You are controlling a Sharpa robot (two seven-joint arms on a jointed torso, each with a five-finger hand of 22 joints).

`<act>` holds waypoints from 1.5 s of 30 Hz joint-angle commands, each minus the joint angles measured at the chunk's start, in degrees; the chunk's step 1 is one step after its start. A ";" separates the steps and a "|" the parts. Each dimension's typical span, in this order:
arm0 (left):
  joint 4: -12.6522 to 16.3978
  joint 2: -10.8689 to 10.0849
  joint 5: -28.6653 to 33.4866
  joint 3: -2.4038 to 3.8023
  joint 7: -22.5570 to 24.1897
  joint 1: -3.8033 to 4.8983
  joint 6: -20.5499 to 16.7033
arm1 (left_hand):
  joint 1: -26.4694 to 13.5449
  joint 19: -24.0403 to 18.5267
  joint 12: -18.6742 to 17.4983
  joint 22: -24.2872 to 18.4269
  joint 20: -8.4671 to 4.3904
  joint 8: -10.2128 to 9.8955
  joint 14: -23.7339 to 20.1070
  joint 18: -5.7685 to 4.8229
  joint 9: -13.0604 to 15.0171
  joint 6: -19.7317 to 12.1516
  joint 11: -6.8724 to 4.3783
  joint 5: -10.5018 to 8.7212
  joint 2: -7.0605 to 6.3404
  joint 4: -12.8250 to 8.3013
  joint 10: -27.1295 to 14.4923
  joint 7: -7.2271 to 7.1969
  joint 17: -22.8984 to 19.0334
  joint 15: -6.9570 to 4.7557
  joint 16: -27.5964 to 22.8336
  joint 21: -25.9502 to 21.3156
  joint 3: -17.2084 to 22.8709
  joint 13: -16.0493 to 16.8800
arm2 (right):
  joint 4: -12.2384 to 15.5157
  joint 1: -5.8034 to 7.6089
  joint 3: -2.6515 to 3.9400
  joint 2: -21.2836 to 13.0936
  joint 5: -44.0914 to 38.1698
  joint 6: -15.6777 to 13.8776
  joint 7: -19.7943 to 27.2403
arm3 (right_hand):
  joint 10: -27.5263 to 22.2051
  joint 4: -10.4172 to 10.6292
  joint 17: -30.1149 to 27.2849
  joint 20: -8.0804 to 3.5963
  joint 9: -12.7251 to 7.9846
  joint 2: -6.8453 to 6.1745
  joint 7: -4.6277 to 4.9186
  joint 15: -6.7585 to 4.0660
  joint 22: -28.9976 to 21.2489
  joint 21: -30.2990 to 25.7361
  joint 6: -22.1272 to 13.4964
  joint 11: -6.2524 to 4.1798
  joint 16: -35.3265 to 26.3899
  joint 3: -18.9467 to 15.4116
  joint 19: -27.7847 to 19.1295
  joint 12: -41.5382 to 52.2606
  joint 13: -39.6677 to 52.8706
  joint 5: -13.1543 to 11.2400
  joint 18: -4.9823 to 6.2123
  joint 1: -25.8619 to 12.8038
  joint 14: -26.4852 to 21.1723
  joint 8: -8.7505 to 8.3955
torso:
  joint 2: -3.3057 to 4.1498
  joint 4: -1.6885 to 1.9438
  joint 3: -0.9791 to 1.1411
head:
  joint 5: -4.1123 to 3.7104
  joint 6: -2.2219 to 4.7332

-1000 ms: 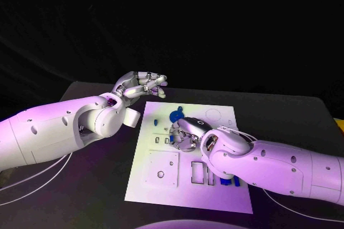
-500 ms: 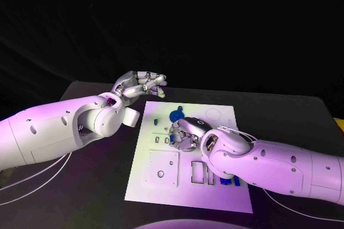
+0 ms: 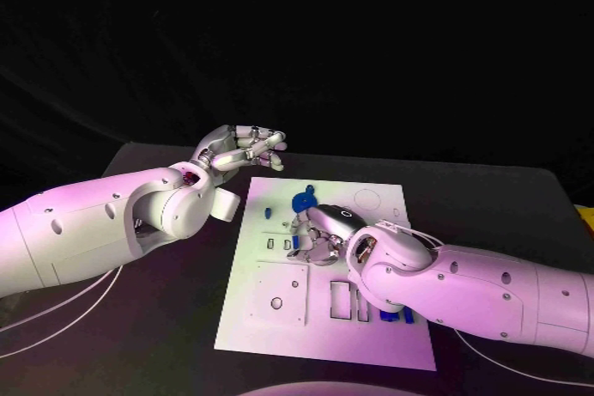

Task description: Assemble the parts on the task board

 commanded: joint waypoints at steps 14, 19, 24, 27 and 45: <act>-2.04 0.33 -11.09 -0.02 -8.59 0.05 3.45 | -6.13 6.09 14.19 5.53 -3.88 3.16 10.98 0.84 2.27 5.76 -4.53 -0.29 1.82 0.17 14.18 -3.47 7.82 -4.97 14.92 10.63 -5.01 9.16 | 2.16 3.67 0.55 -7.56 24.47 -4.28 23.76 | -4.21 3.98 3.83 0.12 0.00 4.83 -0.74 -0.02 4.05 -6.87 2.10 -0.19 -2.84 -5.20 -3.76 -3.13 -4.33 0.16 2.03 5.31 3.28 0.03 | -0.91 -0.23 0.19 | -0.19 0.65; -2.81 0.36 -21.93 -0.02 -19.96 0.15 9.05 | -8.60 15.97 43.98 27.07 -6.66 8.91 23.64 -1.72 7.64 7.43 -7.13 -0.47 3.86 0.30 13.34 -5.76 30.23 -7.51 38.55 29.77 -8.45 35.93 | 2.69 6.31 0.94 -12.54 38.95 0.17 29.06 | -4.03 3.59 3.92 -0.19 0.15 5.35 -0.95 -0.29 4.25 -6.81 3.23 -0.45 -2.93 -5.33 -3.43 -3.14 -4.42 1.03 1.92 7.14 3.42 0.77 | -1.40 -0.28 0.37 | -0.09 0.42; -3.15 1.21 -33.87 -0.02 -33.08 0.85 14.89 | -10.79 21.42 58.46 39.45 -7.76 14.24 27.44 -3.55 12.55 7.22 -8.25 -0.34 6.48 0.59 14.83 -7.22 37.00 -8.73 44.45 38.22 -10.12 50.95 | 2.88 8.30 1.33 -17.51 47.68 1.92 30.64 | -3.95 3.65 3.78 -0.34 0.31 5.20 -1.03 -0.41 4.07 -7.16 3.57 -0.54 -3.05 -5.70 -3.47 -3.19 -4.54 3.76 1.96 7.62 3.44 1.38 | -1.79 -0.19 0.55 | -0.34 0.16; -3.46 2.13 -37.85 -0.09 -38.75 1.52 18.22 | -13.08 22.04 59.67 41.15 -8.09 16.27 27.98 -3.80 14.23 6.58 -8.57 -0.37 7.88 0.68 15.03 -7.58 37.69 -9.03 44.97 39.38 -11.04 52.30 | 2.17 8.97 1.43 -19.26 49.52 2.18 30.73 | -3.95 3.65 3.84 -0.35 0.31 5.20 -1.02 -0.41 4.13 -7.10 3.51 -0.54 -3.04 -5.71 -3.41 -3.20 -4.55 3.92 1.94 7.67 3.45 1.40 | -1.92 -0.22 0.65 | -0.42 0.02; -5.88 10.06 -48.54 -3.30 -53.06 5.36 29.66 | -14.24 29.06 64.33 52.73 -9.11 21.23 28.53 -5.89 19.06 2.76 -8.94 -0.34 10.10 0.60 16.44 -7.95 38.38 -9.55 45.23 45.37 -14.52 58.50 | -0.70 9.71 1.53 -21.30 49.20 2.87 28.52 | -4.32 3.67 3.85 -0.34 0.18 4.88 -0.82 -0.34 4.04 -7.31 2.41 -0.40 -3.07 -6.05 -3.40 -3.54 -5.01 4.95 1.96 7.97 3.48 1.20 | -2.02 -0.20 0.70 | -0.31 -1.02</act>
